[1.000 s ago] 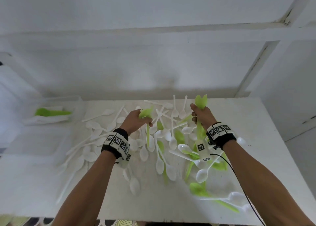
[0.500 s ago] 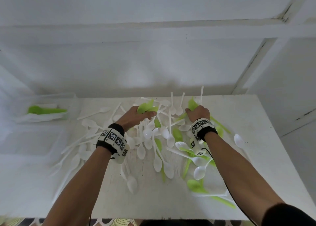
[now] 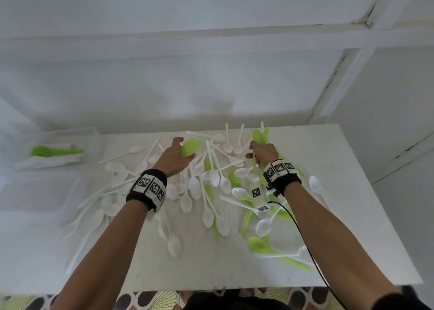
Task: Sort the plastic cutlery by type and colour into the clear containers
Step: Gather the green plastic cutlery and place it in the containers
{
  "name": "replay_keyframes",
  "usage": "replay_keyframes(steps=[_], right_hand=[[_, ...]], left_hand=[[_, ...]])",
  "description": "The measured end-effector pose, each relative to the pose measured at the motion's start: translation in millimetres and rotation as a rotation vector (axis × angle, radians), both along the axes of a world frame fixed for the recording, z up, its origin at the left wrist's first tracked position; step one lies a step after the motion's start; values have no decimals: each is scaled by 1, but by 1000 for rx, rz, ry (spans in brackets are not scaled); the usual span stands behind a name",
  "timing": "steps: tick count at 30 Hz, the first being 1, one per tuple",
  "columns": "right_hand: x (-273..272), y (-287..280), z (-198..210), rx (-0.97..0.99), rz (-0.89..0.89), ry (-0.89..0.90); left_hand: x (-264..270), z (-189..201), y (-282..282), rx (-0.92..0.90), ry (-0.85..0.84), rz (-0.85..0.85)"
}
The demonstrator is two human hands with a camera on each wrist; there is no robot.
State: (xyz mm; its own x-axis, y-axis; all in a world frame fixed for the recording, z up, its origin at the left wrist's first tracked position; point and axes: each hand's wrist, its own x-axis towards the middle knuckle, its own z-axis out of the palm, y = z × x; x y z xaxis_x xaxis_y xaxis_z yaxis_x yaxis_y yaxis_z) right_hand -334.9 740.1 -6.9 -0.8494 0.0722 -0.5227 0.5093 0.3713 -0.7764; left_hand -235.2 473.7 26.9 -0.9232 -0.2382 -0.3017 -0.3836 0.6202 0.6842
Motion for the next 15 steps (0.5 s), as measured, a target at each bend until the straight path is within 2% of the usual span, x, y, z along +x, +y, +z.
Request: replay_keyframes(steps=[7, 9, 10, 12, 13, 15], right_hand=[[18, 25, 5, 39, 47, 71], [24, 29, 5, -57, 39, 45], [27, 30, 7, -140, 15, 17], [34, 30, 12, -247, -1, -16], [37, 29, 13, -248, 15, -8], [42, 27, 12, -191, 78, 39]], left_hand=[[15, -10, 7, -368, 39, -72], [20, -9, 9, -463, 91, -50], [23, -6, 12, -468, 120, -21], [28, -2, 19, -295, 133, 28], [31, 0, 25, -203, 122, 41], [36, 0, 38, -209, 92, 21]])
